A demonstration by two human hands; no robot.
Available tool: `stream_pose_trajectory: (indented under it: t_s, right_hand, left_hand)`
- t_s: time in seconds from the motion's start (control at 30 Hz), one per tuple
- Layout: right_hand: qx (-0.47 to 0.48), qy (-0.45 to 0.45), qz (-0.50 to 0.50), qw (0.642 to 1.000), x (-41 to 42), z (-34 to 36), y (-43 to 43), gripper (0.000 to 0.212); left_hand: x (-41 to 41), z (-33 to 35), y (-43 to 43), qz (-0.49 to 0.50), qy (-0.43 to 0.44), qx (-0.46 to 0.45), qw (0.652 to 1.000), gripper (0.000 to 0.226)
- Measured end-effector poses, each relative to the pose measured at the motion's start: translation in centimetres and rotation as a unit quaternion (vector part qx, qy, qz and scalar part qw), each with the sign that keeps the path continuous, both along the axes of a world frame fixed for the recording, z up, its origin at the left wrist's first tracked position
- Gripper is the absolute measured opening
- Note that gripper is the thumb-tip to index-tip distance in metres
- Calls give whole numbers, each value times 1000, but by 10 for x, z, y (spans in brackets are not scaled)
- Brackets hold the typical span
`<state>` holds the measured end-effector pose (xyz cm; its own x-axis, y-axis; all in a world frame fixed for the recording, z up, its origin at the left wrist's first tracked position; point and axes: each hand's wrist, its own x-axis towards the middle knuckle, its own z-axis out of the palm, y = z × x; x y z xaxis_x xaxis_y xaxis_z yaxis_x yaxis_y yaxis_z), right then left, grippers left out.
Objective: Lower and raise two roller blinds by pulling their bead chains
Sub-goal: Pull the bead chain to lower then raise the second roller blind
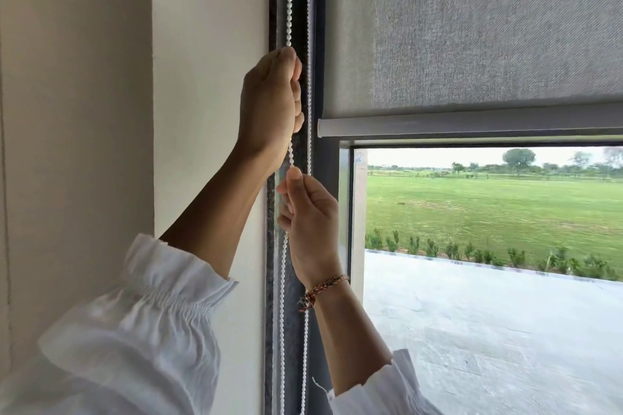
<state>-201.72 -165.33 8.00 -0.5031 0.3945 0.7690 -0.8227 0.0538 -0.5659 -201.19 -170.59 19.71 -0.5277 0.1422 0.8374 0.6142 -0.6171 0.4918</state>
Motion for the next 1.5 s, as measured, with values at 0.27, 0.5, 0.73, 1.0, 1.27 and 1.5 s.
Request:
stream_pose_trajectory:
  t_s: [0.27, 0.5, 0.73, 1.0, 1.27, 1.5]
  right_hand:
    - [1, -2, -7, 1000, -2, 3, -1, 38]
    - [11, -10, -11, 1000, -2, 5, -2, 36]
    - [11, -16, -10, 1000, -3, 2, 1, 36]
    - [19, -15, -25, 999, 0, 2, 4, 36]
    - [29, -25, -24, 999, 1, -6, 3, 35]
    - [36, -29, -38, 998, -3, -3, 4, 36]
  left_hand:
    - [-6, 2, 2, 14, 18, 2, 1000, 38]
    - [-15, 2, -2, 20, 0, 10, 1000, 38]
    - [-14, -2, 2, 2, 11, 15, 1000, 37]
    - [-11, -2, 2, -15, 24, 24, 999, 38]
    - [-7, -12, 2, -5, 26, 19, 999, 39]
    - [-9, -7, 3, -1, 25, 26, 999, 39]
